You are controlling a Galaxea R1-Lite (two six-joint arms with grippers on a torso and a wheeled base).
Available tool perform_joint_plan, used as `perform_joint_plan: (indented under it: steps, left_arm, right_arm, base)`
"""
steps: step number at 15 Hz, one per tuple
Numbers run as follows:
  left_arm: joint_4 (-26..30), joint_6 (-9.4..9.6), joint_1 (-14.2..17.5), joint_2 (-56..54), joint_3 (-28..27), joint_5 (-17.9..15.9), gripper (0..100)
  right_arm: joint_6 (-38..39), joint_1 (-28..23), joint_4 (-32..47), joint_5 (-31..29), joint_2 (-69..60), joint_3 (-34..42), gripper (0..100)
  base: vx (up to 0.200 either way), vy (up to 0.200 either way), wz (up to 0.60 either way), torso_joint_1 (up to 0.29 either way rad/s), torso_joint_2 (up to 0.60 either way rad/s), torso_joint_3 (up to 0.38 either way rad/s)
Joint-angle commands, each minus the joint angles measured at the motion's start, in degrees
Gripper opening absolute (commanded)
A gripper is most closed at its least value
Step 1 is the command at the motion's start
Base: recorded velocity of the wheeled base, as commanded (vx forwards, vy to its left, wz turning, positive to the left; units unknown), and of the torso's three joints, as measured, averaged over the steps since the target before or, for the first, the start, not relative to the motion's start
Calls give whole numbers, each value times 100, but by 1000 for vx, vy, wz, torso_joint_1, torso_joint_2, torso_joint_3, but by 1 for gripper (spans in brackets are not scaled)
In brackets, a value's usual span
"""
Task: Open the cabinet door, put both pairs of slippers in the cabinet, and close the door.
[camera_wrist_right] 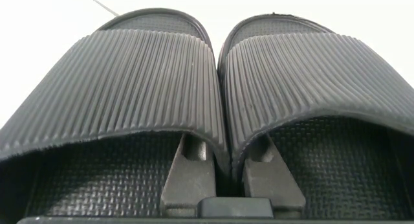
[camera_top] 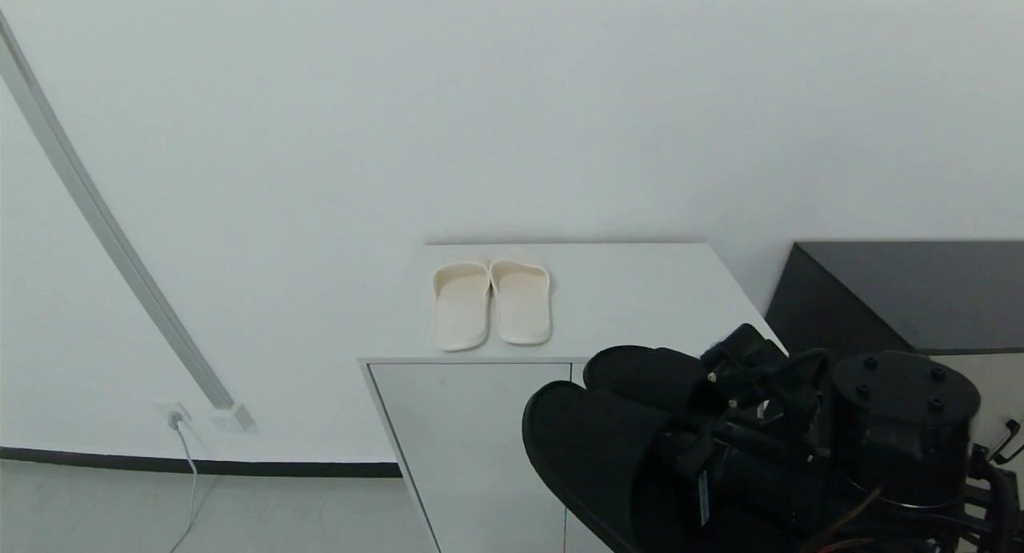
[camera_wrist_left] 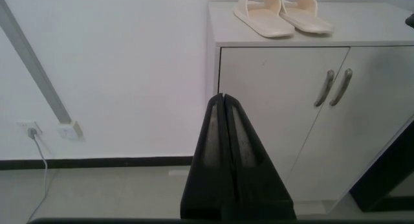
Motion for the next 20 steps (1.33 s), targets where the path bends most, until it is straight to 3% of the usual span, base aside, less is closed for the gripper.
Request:
perform_joint_plan:
  steps: [1,12,20]
  left_arm:
    - [-1,-2,0,-2,-1,1,0]
    - [-1,-11,0,-2,-1,1,0]
    - [-1,7,0,-2,7,10,0]
  right_arm:
    - [-9,17,-7,5,-30,52,0]
    - [-9,149,-16,5,-101,219,0]
    - [-18,219,-68,-4,-197,333,0]
  base:
    - [0,0,0,0,0,0]
    - [0,0,0,0,0,0]
    - [0,0,0,-176,405,227]
